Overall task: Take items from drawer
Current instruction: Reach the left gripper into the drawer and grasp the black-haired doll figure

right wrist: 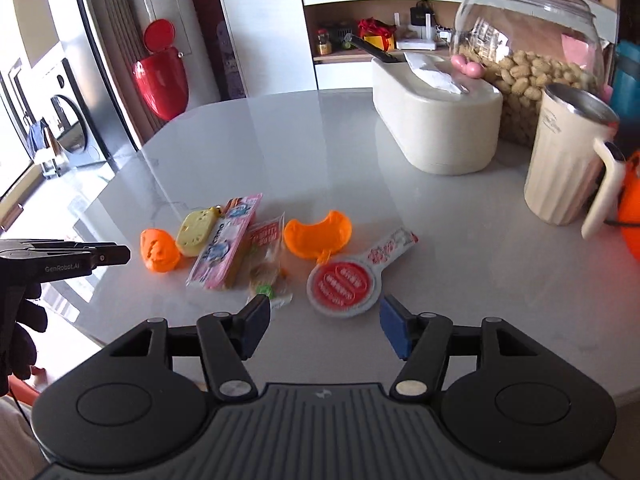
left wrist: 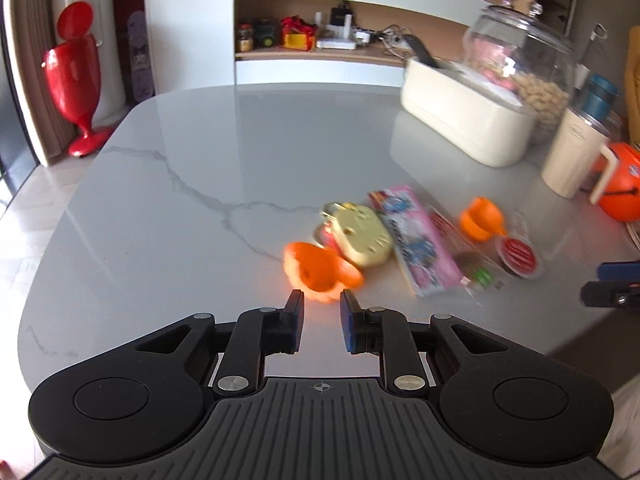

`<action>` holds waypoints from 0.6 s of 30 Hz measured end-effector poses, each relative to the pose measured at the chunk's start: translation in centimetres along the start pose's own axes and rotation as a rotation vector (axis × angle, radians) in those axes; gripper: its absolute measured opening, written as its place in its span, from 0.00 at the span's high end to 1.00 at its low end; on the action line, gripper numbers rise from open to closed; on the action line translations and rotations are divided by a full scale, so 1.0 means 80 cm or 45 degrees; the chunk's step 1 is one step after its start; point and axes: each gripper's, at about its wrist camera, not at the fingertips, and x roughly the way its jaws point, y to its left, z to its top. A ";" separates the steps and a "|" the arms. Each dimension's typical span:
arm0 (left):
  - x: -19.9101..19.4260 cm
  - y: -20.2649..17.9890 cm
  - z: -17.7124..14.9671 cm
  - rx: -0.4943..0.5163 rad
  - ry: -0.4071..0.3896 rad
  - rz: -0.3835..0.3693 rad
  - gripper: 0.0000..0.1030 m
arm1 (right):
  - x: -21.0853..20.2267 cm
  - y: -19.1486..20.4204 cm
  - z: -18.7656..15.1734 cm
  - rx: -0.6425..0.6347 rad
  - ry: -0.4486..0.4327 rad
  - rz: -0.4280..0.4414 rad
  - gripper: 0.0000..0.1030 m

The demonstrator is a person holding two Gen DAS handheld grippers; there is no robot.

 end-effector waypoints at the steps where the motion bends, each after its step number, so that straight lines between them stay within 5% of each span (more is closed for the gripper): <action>1: -0.009 -0.007 -0.007 0.020 -0.004 -0.024 0.79 | -0.004 -0.003 -0.008 -0.011 0.018 0.021 0.38; 5: -0.024 -0.047 -0.042 0.181 0.087 -0.189 0.79 | 0.000 -0.017 -0.049 -0.043 0.120 0.107 0.38; 10: 0.039 -0.093 -0.097 0.320 0.492 -0.418 0.79 | 0.039 -0.044 -0.100 -0.011 0.286 0.088 0.38; 18: 0.146 -0.148 -0.144 0.469 0.899 -0.517 0.79 | 0.058 -0.057 -0.114 0.057 0.349 0.038 0.38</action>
